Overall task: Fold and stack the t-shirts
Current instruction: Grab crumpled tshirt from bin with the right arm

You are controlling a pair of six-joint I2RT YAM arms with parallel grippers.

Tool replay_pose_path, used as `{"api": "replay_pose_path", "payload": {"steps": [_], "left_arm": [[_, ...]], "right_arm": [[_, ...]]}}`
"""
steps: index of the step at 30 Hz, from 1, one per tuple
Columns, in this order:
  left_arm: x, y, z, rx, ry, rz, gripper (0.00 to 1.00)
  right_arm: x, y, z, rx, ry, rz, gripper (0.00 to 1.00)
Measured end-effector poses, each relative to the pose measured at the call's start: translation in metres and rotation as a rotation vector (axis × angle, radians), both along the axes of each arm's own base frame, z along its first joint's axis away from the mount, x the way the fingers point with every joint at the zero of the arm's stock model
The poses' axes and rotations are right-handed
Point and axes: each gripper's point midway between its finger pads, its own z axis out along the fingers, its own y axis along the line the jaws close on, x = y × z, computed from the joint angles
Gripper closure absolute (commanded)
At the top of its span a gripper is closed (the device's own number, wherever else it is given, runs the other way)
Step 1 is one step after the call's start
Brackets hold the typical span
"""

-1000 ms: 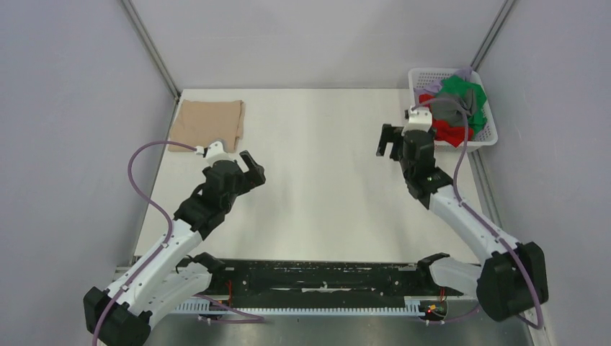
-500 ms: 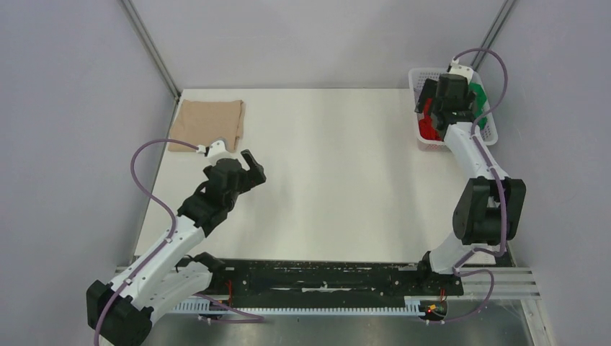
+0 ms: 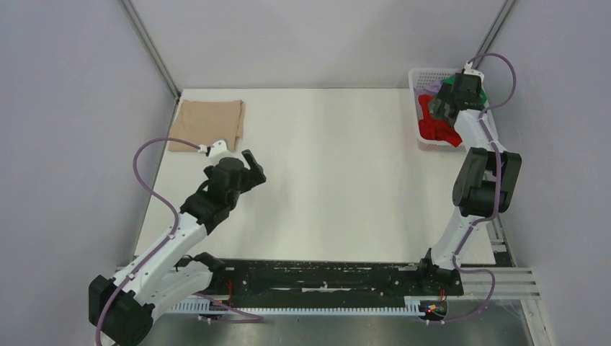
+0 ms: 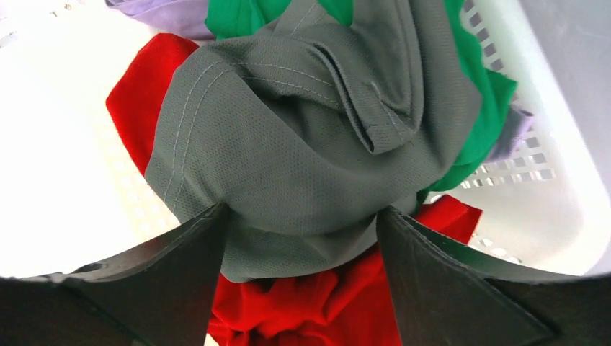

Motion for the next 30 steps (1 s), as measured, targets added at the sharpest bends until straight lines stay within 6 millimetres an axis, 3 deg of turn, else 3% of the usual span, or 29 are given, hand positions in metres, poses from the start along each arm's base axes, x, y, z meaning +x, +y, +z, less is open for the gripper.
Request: {"api": "replay_pose_path", "payload": {"steps": [3,7,10,16,23,27,30], "left_arm": [[0.001,0.001,-0.004,0.011,0.01,0.007,0.0],[0.001,0.003,-0.005,0.018,0.015,0.014,0.0],[0.001,0.003,-0.006,0.019,0.016,0.014,0.0],[0.001,0.003,-0.006,0.019,0.016,0.015,0.0],[0.001,0.003,-0.005,0.018,0.014,0.014,0.0],[0.001,0.002,-0.005,0.017,0.014,0.012,0.0],[0.001,0.001,-0.005,0.014,0.014,0.009,0.0]], "right_arm": [[0.004,0.004,-0.008,0.019,0.011,0.021,0.43],[0.009,0.01,-0.009,0.045,0.003,0.052,0.82],[0.012,0.015,-0.008,0.069,-0.008,0.071,1.0],[0.02,0.014,0.01,0.076,-0.05,0.079,1.0],[0.033,0.008,0.08,0.014,-0.218,0.082,1.0],[0.033,0.012,0.151,-0.037,-0.416,0.118,1.0],[0.033,0.03,0.213,-0.039,-0.589,0.214,1.0]]}}
